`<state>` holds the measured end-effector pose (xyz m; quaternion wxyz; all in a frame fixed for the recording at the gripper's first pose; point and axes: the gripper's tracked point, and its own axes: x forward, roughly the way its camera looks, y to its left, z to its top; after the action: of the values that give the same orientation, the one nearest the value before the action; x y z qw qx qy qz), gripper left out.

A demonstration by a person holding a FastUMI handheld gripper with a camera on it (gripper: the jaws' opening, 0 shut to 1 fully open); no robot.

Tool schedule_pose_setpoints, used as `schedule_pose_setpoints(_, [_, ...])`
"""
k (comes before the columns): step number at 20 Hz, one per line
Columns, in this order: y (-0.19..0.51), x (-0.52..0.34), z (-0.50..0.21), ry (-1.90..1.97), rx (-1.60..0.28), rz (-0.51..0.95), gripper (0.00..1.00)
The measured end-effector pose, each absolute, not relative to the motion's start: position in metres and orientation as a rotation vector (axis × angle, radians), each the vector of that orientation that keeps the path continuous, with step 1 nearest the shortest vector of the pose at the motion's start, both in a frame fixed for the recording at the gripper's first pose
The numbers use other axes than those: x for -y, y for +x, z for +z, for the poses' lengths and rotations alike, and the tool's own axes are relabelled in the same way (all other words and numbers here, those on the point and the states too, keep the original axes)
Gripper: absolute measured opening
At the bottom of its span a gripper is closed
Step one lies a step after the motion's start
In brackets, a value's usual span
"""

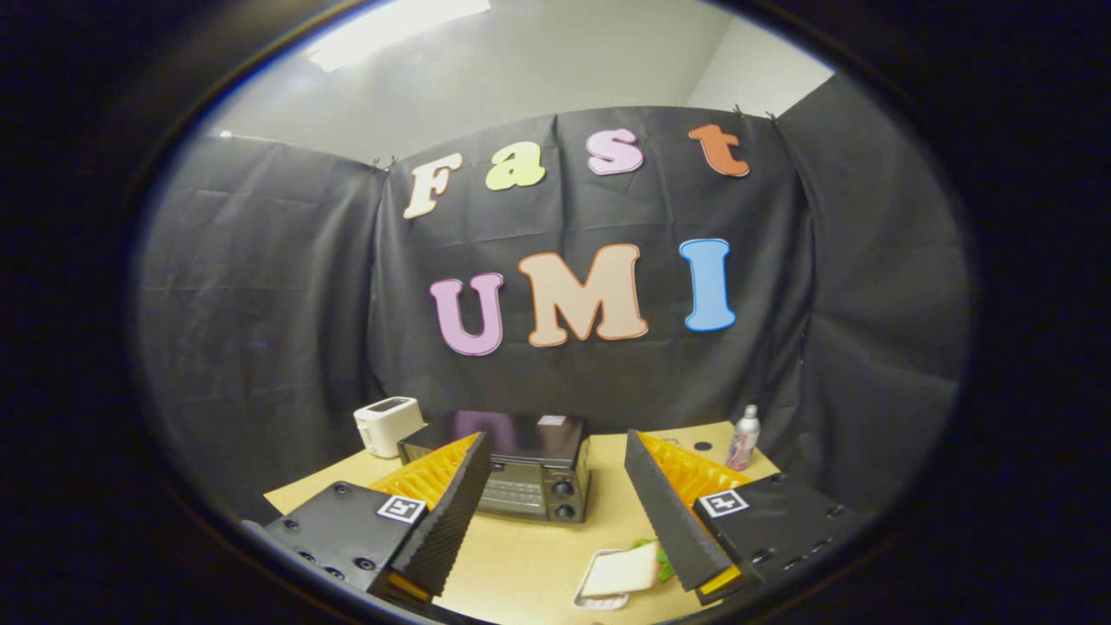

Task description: Open the toaster oven, put the food inside, and close the toaster oven door.

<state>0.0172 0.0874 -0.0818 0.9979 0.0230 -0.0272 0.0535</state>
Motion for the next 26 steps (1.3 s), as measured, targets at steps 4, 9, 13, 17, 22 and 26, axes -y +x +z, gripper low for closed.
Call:
schedule_pose_setpoints(4, [0.033,-0.125,-0.126,0.063,0.064,0.134,0.98])
schedule_pose_setpoints(9, [0.083,-0.184,-0.157,0.087,0.110,0.167,0.98])
schedule_pose_setpoints(13, [0.137,-0.225,-0.182,0.076,0.094,0.173,0.97])
schedule_pose_setpoints(17, [0.191,-0.243,-0.193,0.022,0.148,0.098,0.97])
schedule_pose_setpoints(22, [0.239,-0.255,-0.212,0.034,0.135,0.061,0.97])
schedule_pose_setpoints(26, [0.248,-0.258,-0.221,0.037,0.148,0.045,0.96])
